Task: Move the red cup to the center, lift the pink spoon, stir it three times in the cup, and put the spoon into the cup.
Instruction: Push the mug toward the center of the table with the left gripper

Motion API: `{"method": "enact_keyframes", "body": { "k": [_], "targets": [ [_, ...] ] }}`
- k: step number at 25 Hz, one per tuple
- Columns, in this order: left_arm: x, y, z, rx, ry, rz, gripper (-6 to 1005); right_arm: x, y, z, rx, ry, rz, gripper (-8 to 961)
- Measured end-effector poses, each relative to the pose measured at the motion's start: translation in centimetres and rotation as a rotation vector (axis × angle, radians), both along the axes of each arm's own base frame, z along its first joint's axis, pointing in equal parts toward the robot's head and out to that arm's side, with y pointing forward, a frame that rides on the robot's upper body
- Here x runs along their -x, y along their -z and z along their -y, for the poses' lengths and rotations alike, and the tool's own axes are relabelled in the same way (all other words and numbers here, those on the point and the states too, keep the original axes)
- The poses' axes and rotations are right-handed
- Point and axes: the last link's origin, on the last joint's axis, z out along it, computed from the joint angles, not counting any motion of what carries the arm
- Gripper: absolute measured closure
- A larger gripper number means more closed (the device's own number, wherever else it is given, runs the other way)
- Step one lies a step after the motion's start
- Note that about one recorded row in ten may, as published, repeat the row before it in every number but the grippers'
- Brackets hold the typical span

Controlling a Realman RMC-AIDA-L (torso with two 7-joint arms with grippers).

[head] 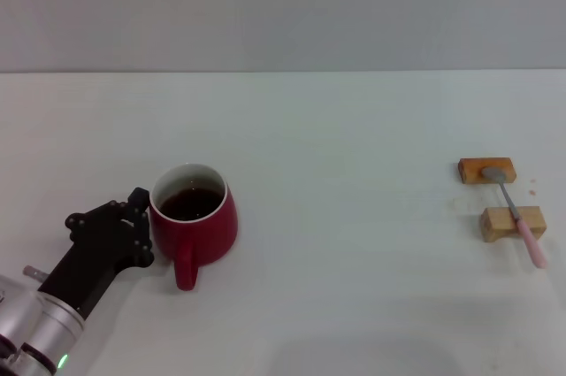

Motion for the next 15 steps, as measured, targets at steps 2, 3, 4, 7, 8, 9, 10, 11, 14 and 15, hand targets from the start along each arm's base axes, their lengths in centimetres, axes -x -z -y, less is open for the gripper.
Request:
{"method": "enact_keyframes", "body": {
  "k": [2,3,4,7,8,9,10,11,14,15],
  "targets": [
    [-0.2,0.2,-0.1,0.006,0.0,0.005,1001,0.0,0.0,0.1,-0.002,-0.001,0.0,238],
    [-0.4,0.4,-0.2,0.015,0.005,0.006,1001,0.0,0.0,0.1,-0.003,-0.002,-0.001,238],
    [-0.4,0.4,-0.2,0.015,0.005,0.006,1001,0.0,-0.1,0.1,-0.004,-0.003,-0.001,238],
    [-0.8,0.7,-0.3,0.027,0.01,0.011,1001,0.0,0.0,0.1,-0.003,-0.004,-0.002,238],
    [-1.1,1.0,-0.4,0.038,0.013,0.017,1001,0.1,0.0,0.1,0.0,-0.006,-0.002,238],
    [-1.2,1.1,-0.4,0.042,0.014,0.018,1001,0.1,0.0,0.1,0.002,-0.008,-0.002,238],
    [-1.4,1.4,-0.4,0.053,0.018,0.021,1001,0.1,0.0,0.1,0.002,-0.008,-0.002,238],
    [-1.7,1.8,-0.5,0.07,0.025,0.024,1001,0.2,0.1,0.1,0.005,-0.012,-0.002,238],
    [-2.1,2.2,-0.4,0.084,0.031,0.028,1002,0.2,0.1,0.1,0.006,-0.013,-0.002,238],
    [-2.2,2.3,-0.4,0.086,0.034,0.03,1002,0.2,0.1,0.1,0.006,-0.013,-0.002,238]
  ]
}}
